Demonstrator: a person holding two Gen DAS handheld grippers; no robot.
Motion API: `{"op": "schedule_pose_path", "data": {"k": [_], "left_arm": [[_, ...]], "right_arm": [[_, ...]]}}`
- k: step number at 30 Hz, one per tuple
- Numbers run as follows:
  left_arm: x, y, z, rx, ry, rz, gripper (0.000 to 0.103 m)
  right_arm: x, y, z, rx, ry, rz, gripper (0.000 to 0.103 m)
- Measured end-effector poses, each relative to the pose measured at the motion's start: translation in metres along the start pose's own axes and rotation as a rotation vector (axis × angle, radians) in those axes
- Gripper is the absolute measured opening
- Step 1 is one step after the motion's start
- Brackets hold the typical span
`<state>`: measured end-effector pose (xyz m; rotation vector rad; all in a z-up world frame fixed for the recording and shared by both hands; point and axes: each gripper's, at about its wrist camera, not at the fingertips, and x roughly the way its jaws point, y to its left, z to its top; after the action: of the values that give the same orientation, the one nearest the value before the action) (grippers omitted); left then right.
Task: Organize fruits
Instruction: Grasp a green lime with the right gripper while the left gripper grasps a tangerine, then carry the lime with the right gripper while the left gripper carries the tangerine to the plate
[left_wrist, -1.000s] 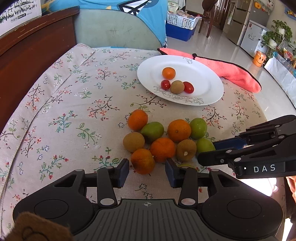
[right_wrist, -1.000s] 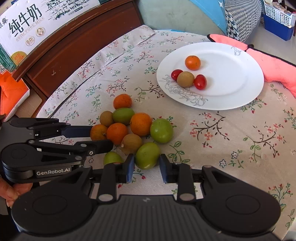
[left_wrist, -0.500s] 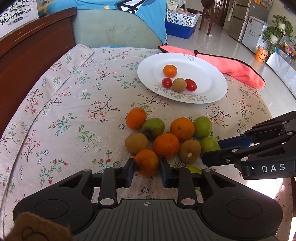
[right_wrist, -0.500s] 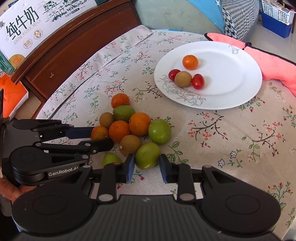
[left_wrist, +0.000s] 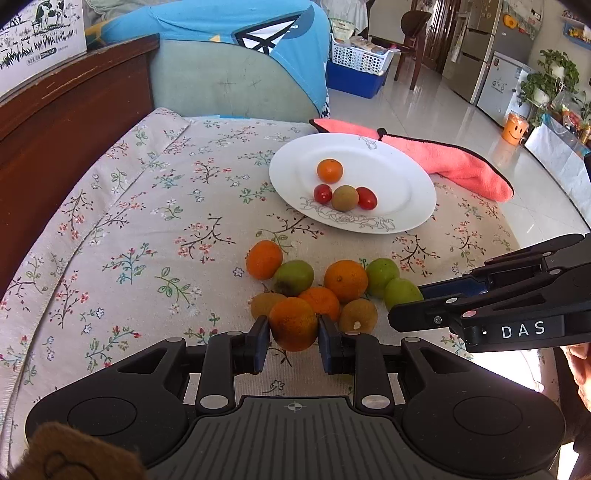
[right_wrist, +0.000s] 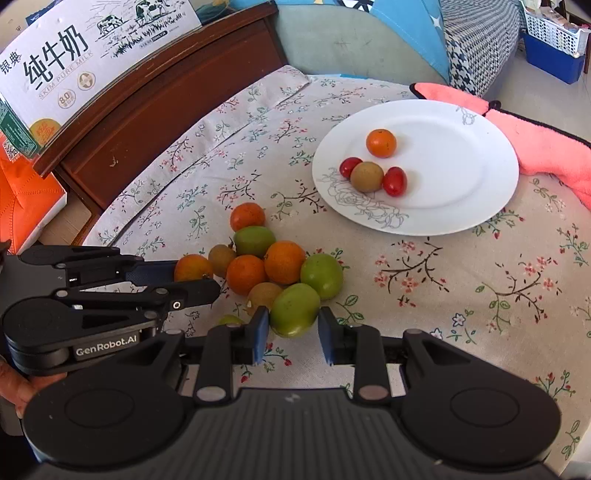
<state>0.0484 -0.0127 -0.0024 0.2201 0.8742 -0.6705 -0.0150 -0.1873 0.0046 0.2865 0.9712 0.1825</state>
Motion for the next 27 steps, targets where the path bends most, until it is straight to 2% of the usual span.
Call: {"op": "schedule_pose_path", "data": {"k": [16, 20, 27], "left_arm": [[-0.011, -0.005, 0.03, -0.078, -0.099, 0.001, 0.025], [-0.003, -0.005, 0.046, -0.106, -0.105, 0.002, 0.025], [0.019, -0.012, 0.071, -0.085, -0.105, 0.009, 0.026]], "right_arm": [[-0.032, -0.014, 0.024, 0.029, -0.118, -0.02, 0.029], [-0.039, -0.024, 0.034, 0.04, -0.145, -0.052, 0.029], [-0.045, -0.045, 0.053, 0.087, -0.184, -0.096, 0.029]]}}
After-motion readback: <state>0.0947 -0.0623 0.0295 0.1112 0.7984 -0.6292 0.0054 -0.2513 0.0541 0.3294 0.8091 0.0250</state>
